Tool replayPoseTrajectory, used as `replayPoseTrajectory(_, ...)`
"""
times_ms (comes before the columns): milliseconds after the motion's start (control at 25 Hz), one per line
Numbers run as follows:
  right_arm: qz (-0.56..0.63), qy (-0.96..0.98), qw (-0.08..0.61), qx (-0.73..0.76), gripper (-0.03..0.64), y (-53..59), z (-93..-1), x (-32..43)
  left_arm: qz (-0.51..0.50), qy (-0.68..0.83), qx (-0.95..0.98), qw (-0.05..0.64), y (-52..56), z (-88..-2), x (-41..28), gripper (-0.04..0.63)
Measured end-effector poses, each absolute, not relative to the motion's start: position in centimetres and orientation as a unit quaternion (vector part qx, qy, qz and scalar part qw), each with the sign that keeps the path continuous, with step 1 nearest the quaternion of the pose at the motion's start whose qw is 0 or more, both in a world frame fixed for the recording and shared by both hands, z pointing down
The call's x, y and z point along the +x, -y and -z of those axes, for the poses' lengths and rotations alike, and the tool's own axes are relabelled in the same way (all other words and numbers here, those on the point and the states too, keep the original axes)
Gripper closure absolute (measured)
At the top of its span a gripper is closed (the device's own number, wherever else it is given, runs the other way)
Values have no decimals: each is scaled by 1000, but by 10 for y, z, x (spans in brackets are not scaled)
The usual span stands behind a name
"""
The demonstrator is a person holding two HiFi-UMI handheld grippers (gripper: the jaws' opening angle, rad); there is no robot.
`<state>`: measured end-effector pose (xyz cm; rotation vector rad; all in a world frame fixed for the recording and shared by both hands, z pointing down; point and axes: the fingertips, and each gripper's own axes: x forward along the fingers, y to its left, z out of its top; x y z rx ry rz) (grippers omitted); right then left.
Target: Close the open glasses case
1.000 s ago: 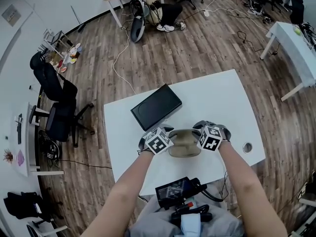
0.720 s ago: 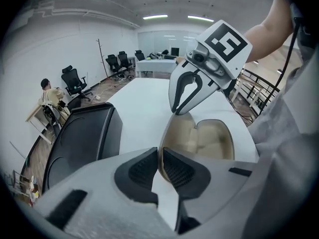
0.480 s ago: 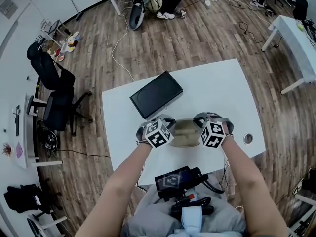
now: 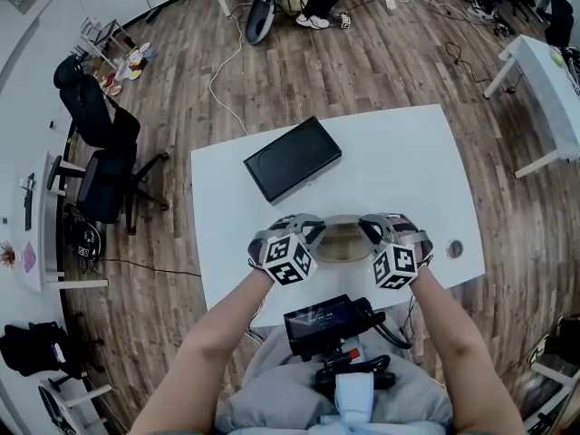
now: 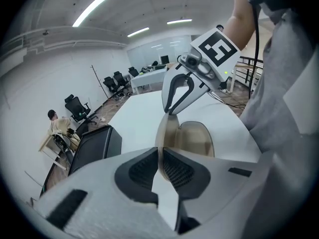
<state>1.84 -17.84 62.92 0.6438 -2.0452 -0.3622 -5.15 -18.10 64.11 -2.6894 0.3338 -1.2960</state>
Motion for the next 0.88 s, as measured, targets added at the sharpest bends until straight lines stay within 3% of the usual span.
replayPoseTrajectory(480, 233, 799, 491, 257, 574, 130, -632, 11, 440, -103, -880, 143, 127, -640, -59, 550)
replayPoseTrajectory(880, 209, 806, 502, 235, 572, 98, -643, 8, 462, -72, -876, 122, 89, -641, -55, 551)
